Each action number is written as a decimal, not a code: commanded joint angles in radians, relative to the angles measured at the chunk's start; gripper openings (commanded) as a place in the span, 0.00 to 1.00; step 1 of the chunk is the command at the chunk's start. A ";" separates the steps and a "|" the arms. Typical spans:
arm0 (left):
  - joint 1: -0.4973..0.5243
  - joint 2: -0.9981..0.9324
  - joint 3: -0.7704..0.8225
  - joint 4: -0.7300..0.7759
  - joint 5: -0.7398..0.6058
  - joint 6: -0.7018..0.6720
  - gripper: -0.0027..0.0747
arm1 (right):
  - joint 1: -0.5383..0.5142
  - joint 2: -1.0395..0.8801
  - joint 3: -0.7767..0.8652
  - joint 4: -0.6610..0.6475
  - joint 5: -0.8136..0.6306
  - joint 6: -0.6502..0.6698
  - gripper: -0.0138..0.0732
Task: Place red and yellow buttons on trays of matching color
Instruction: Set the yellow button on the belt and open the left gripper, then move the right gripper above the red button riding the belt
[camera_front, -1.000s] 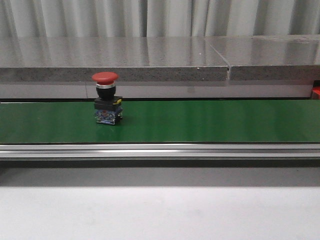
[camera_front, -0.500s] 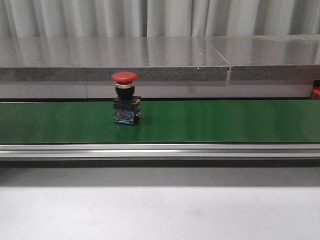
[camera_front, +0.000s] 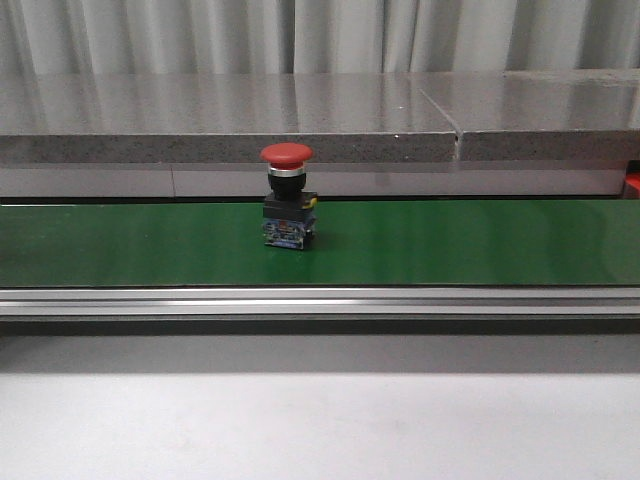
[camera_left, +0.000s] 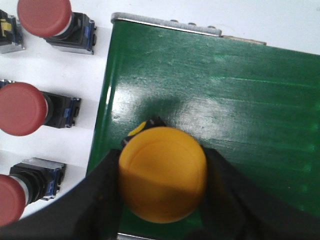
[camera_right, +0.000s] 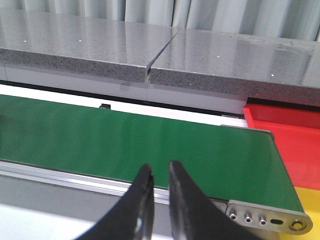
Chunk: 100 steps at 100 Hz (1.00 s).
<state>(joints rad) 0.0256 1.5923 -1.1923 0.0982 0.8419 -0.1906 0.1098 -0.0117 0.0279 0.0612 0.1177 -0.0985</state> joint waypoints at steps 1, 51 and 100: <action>-0.007 -0.036 -0.037 -0.004 -0.036 0.002 0.30 | 0.002 -0.018 -0.015 -0.008 -0.081 -0.002 0.27; -0.039 -0.068 -0.119 -0.036 -0.033 0.095 0.79 | 0.002 -0.018 -0.015 -0.008 -0.081 -0.002 0.27; -0.132 -0.382 -0.042 -0.036 -0.129 0.095 0.79 | 0.002 -0.018 -0.015 -0.008 -0.081 -0.002 0.27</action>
<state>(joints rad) -0.0793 1.3101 -1.2521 0.0663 0.8009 -0.0985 0.1098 -0.0117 0.0279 0.0612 0.1177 -0.0985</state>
